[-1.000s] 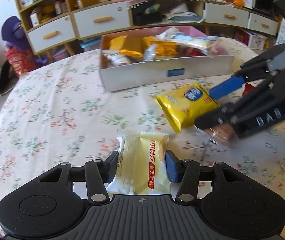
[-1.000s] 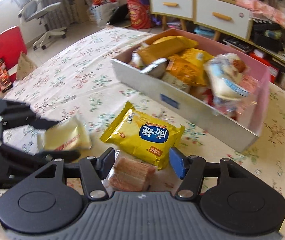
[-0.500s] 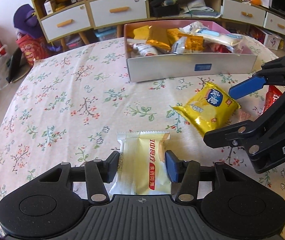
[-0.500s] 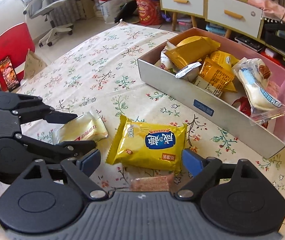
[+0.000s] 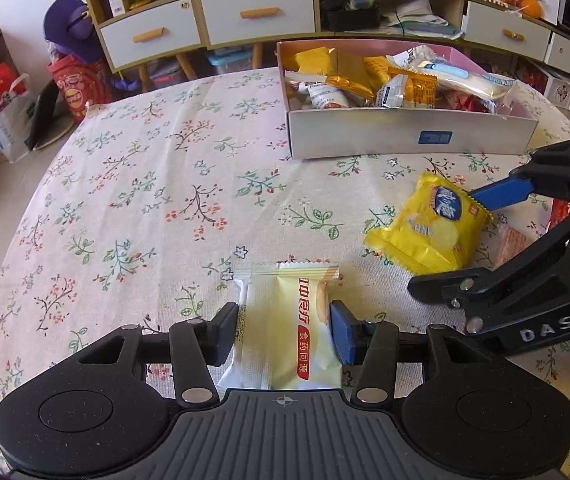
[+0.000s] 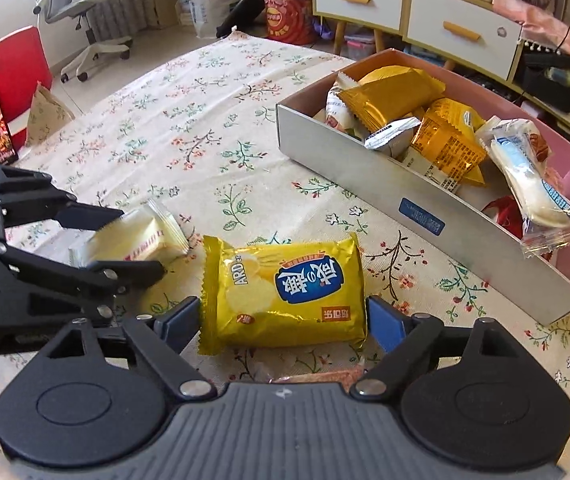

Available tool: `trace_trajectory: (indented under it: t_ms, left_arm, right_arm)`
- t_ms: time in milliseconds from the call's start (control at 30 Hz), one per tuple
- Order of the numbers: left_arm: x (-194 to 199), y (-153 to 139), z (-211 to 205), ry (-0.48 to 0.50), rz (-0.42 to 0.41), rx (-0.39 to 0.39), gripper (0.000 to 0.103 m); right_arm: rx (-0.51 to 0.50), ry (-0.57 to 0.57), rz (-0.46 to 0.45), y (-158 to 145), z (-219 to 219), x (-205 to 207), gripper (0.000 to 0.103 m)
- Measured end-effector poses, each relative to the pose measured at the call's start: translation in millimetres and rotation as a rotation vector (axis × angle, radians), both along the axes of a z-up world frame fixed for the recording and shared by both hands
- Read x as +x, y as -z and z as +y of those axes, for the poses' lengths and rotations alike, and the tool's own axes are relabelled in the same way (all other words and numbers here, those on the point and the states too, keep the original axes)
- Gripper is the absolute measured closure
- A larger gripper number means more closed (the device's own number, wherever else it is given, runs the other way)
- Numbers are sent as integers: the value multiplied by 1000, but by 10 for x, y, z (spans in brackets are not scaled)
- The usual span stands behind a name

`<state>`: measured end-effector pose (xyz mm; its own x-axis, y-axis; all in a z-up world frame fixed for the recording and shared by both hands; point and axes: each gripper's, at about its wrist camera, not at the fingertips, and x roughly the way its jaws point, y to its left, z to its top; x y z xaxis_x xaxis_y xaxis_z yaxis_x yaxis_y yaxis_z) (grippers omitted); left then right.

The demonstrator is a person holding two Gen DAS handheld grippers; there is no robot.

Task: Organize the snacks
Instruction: 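Grasp the white cream-filled packet with the left tool while the right tool grasps the yellow biscuit bag, then carry both packets over the pink box and lower them inside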

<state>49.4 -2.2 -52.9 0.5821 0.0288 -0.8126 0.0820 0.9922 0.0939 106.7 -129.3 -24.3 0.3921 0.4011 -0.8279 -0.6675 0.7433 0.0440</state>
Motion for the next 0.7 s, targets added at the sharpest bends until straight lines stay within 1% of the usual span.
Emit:
trace_trajectory:
  t_ms: [67, 200, 400, 700]
  left_arm:
    - [-3, -2, -1, -1, 0, 0, 57]
    - [9, -6, 3, -4, 2, -5, 58]
    - [22, -57, 68, -24, -5, -29, 58]
    - [73, -223, 152, -60, -25, -112, 58]
  right_arm:
    - [-14, -11, -21, -1, 14, -18, 30]
    - [-9, -15, -26, -13, 28, -13, 34]
    - [-1, -13, -31, -48, 37, 3, 35]
    - [39, 26, -58, -200, -37, 53, 35]
